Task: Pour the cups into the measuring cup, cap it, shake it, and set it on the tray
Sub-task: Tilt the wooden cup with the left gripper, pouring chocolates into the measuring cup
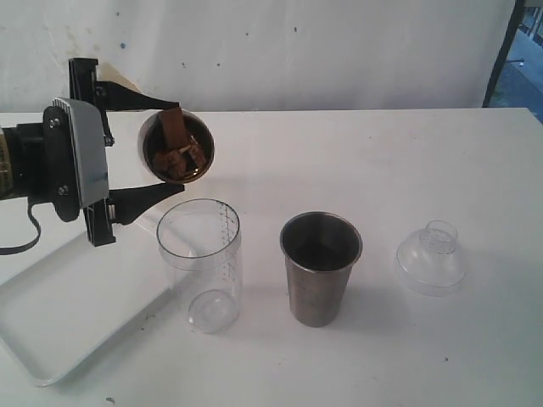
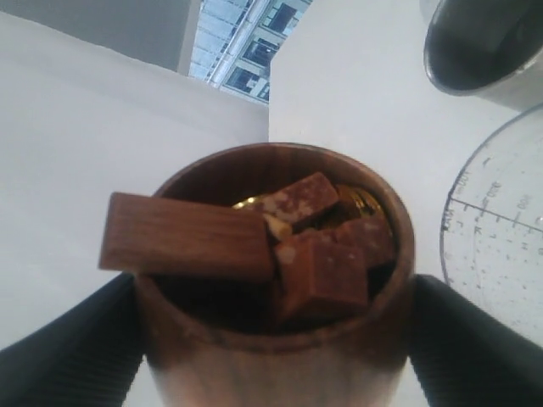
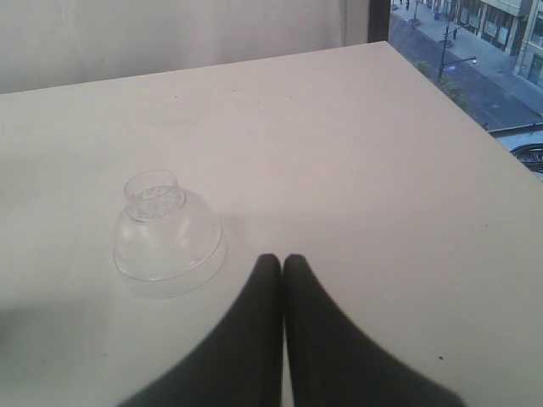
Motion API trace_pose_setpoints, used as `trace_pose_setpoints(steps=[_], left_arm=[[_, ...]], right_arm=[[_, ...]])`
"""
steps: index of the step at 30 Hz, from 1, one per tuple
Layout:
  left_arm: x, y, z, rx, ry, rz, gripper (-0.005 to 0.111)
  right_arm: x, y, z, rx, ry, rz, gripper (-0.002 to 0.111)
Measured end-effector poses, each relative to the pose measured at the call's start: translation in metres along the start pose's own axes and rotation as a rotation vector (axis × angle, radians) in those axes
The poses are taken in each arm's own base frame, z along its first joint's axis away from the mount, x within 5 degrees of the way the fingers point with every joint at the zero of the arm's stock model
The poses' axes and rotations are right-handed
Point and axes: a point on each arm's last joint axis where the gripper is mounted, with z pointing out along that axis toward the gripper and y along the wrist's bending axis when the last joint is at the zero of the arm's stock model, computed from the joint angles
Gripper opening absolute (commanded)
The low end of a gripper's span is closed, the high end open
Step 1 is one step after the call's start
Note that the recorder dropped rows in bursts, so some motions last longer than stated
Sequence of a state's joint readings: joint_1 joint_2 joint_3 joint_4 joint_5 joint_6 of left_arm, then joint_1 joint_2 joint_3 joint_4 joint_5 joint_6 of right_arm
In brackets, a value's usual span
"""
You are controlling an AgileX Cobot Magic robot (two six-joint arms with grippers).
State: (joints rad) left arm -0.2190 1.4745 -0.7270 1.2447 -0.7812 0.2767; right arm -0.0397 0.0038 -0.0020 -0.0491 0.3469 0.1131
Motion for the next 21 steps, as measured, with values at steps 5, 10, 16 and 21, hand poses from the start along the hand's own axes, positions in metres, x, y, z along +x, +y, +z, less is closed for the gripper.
trace_pose_setpoints(steps=[5,10,16,21], left_arm=[[-0.0005,-0.0001,0.0,0.001,-0.005,0.053,0.0],[-0.0019,-0.0019,0.0,0.019,-0.022,0.12,0.0],[-0.0023,-0.0031,-0.0001,0.032,-0.028,0.143,0.0],[-0.0006,-0.0051,0.0016,0.038,-0.031,0.206,0.0]], right_arm=[[0.0,0.0,0.0,0.0,0.0,0.0,0.0],[0.0,0.0,0.0,0.0,0.0,0.0,0.0],[0.0,0.0,0.0,0.0,0.0,0.0,0.0],[0.0,0.0,0.0,0.0,0.0,0.0,0.0]])
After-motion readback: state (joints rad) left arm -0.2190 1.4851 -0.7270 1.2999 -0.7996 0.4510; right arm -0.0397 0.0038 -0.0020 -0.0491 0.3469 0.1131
